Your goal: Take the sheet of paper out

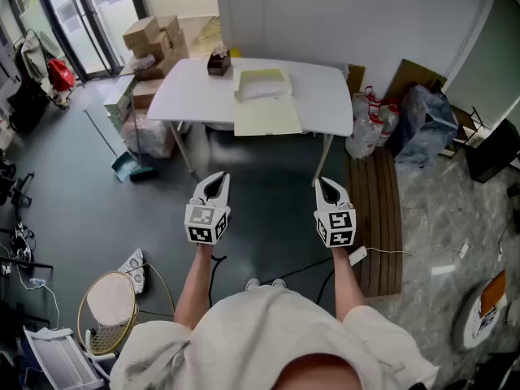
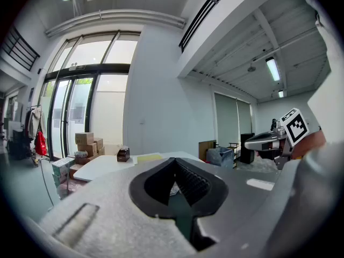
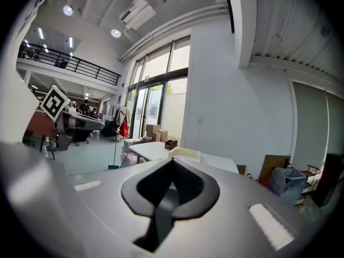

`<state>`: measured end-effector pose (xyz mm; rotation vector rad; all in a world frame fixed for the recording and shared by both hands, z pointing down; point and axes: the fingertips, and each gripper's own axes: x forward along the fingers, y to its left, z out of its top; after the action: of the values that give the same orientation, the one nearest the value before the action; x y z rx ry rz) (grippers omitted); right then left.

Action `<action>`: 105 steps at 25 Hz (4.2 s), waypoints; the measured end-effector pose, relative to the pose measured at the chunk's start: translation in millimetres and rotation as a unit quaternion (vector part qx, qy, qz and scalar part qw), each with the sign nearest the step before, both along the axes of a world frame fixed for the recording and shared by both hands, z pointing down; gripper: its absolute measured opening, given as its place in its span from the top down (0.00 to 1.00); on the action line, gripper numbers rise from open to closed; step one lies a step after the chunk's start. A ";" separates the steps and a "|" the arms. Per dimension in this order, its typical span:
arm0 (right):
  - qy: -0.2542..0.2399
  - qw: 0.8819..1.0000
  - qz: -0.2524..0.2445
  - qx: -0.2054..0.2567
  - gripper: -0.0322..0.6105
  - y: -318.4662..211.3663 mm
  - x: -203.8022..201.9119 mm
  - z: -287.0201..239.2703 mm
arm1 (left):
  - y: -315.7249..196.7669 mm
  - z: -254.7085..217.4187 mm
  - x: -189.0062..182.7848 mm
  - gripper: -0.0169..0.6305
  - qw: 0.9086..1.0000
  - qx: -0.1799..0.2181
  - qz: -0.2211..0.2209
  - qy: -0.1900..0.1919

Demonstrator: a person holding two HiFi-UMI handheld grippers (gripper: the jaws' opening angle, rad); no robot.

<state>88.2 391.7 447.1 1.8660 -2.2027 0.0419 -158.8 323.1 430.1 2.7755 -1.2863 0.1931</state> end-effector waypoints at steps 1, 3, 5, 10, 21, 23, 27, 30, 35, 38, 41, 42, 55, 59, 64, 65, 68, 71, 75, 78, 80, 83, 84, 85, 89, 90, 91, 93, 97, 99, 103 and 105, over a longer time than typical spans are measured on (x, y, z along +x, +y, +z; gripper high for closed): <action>0.000 1.000 -0.001 0.000 0.95 -1.5 1.1 -0.1 | -1.7 -1.0 1.5 0.97 1.000 0.001 0.000 -0.001; -0.002 1.000 -0.001 -0.001 0.95 -3.5 3.0 1.0 | -4.6 -2.2 4.2 0.97 1.000 0.002 -0.001 -0.003; -0.005 1.000 0.000 -0.003 0.95 -4.0 5.4 3.8 | -6.0 -2.3 6.3 0.97 1.000 0.002 -0.001 -0.005; -0.030 1.000 0.008 -0.003 0.95 -5.7 18.1 5.9 | -7.0 -3.0 13.2 0.97 1.000 0.001 -0.006 -0.001; -0.018 1.000 -0.011 -0.012 0.95 -15.8 45.8 17.5 | -12.7 4.6 44.7 0.97 1.000 -0.007 -0.015 -0.006; -0.018 1.000 -0.016 -0.014 0.95 -17.4 50.6 21.1 | -11.8 7.7 50.3 0.97 1.000 -0.010 -0.018 -0.008; -0.018 0.999 -0.027 -0.018 0.95 -19.2 57.3 26.7 | -8.8 14.8 59.7 0.97 0.999 -0.017 -0.026 -0.008; -0.016 0.999 -0.032 -0.023 0.95 -24.4 60.5 31.5 | -10.3 21.8 63.6 0.97 0.999 -0.024 -0.030 -0.009; -0.014 0.999 -0.035 -0.025 0.95 -40.2 61.5 37.0 | -23.7 28.8 64.2 0.97 0.999 -0.027 -0.033 -0.009; -0.011 0.999 -0.035 -0.028 0.95 -55.4 61.8 42.1 | -40.6 34.1 65.2 0.97 0.999 -0.030 -0.033 -0.008; -0.006 0.999 -0.031 -0.032 0.95 -76.2 62.4 48.3 | -64.7 41.5 68.7 0.97 0.999 -0.033 -0.026 -0.005; -0.004 0.999 -0.030 -0.034 0.95 -84.8 62.5 50.0 | -74.9 43.9 69.9 0.97 0.999 -0.033 -0.023 -0.004; 0.025 0.999 0.006 -0.035 0.95 -238.1 63.2 35.0 | -247.4 42.3 73.1 0.97 0.999 -0.036 0.019 0.009; 0.034 0.999 0.010 -0.034 0.95 -287.7 55.0 30.9 | -299.0 39.9 61.5 0.97 0.999 -0.035 0.022 0.013; 0.042 0.998 0.019 -0.031 0.95 -341.2 45.8 25.6 | -354.3 40.8 48.7 0.97 0.999 -0.036 0.029 0.015; 0.044 0.998 0.020 -0.030 0.95 -349.1 43.2 25.0 | -363.1 41.4 46.5 0.97 0.999 -0.036 0.031 0.015; 0.053 0.998 0.023 -0.034 0.95 -365.8 38.5 27.6 | -384.7 46.2 43.1 0.97 0.998 -0.038 0.037 0.014; 0.059 0.997 0.028 -0.043 0.95 -373.5 39.8 35.3 | -398.8 52.7 44.8 0.97 0.998 -0.042 0.043 0.015; 0.062 0.996 0.033 -0.051 0.95 -381.9 43.8 42.2 | -412.9 57.9 49.8 0.97 0.998 -0.046 0.050 0.017; 0.064 0.996 0.032 -0.054 0.95 -393.1 48.4 44.6 | -424.4 59.7 53.9 0.97 0.997 -0.047 0.051 0.017; 0.063 0.996 0.031 -0.054 0.95 -402.1 51.5 45.8 | -432.0 62.4 55.5 0.97 0.997 -0.049 0.050 0.015; 0.059 0.997 0.028 -0.050 0.95 -418.6 56.9 47.4 | -446.5 66.5 58.6 0.97 0.998 -0.050 0.045 0.010; 0.057 0.997 0.027 -0.049 0.95 -425.1 59.2 48.1 | -452.0 67.4 60.5 0.97 0.998 -0.050 0.043 0.008; 0.054 0.997 0.025 -0.048 0.95 -431.9 61.7 49.2 | -457.6 68.0 62.8 0.97 0.998 -0.050 0.041 0.005; 0.047 0.998 0.014 -0.047 0.95 -464.1 76.2 55.9 | -480.5 70.2 75.9 0.97 0.998 -0.050 0.032 -0.008; 0.047 0.998 0.009 -0.047 0.95 -473.8 79.5 57.1 | -486.6 71.1 78.2 0.97 0.998 -0.049 0.030 -0.017; 0.047 0.998 0.004 -0.048 0.95 -483.5 82.6 58.0 | -493.1 71.9 80.4 0.97 0.998 -0.047 0.027 -0.026; 0.048 0.998 -0.007 -0.051 0.95 -502.9 89.4 58.3 | -507.3 72.8 85.1 0.97 0.998 -0.048 0.018 -0.035; 0.049 0.997 -0.028 -0.055 0.95 -543.8 108.2 54.2 | -536.7 73.1 98.6 0.97 0.998 -0.055 -0.009 -0.039; 0.050 0.997 -0.039 -0.054 0.95 -564.9 118.1 55.1 | -552.8 71.7 105.3 0.97 0.997 -0.055 -0.022 -0.040; 0.046 0.996 -0.060 -0.052 0.95 -601.3 132.8 58.2 | -580.1 68.3 119.7 0.97 0.997 -0.057 -0.041 -0.041; 0.040 0.995 -0.070 -0.054 0.95 -617.5 137.1 59.8 | -591.2 66.9 128.2 0.97 0.996 -0.058 -0.049 -0.043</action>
<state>225.3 -225.8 506.9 1.6255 -2.2248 0.0582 -30.6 -268.1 497.0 2.6270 -1.3794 0.3726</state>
